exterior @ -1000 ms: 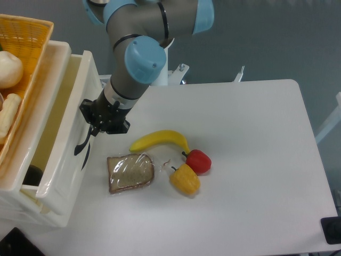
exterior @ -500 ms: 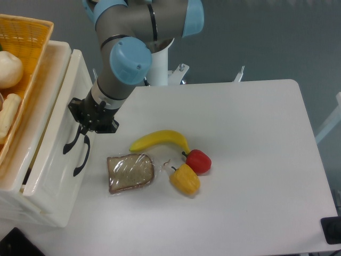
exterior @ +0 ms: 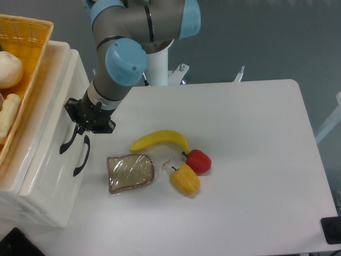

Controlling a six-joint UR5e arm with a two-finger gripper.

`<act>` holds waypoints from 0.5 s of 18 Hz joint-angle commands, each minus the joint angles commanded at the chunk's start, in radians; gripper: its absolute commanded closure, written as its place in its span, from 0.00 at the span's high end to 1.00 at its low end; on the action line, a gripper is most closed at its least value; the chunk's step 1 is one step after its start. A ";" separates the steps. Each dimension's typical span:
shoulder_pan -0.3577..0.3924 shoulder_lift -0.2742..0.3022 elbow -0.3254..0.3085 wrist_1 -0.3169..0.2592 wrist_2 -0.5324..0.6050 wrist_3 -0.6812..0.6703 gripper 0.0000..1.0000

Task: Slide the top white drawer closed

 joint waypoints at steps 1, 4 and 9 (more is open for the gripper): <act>0.002 -0.002 0.003 0.000 0.002 0.000 0.00; 0.021 -0.005 0.009 0.002 0.005 0.008 0.24; 0.096 -0.008 0.028 0.008 0.012 0.012 1.00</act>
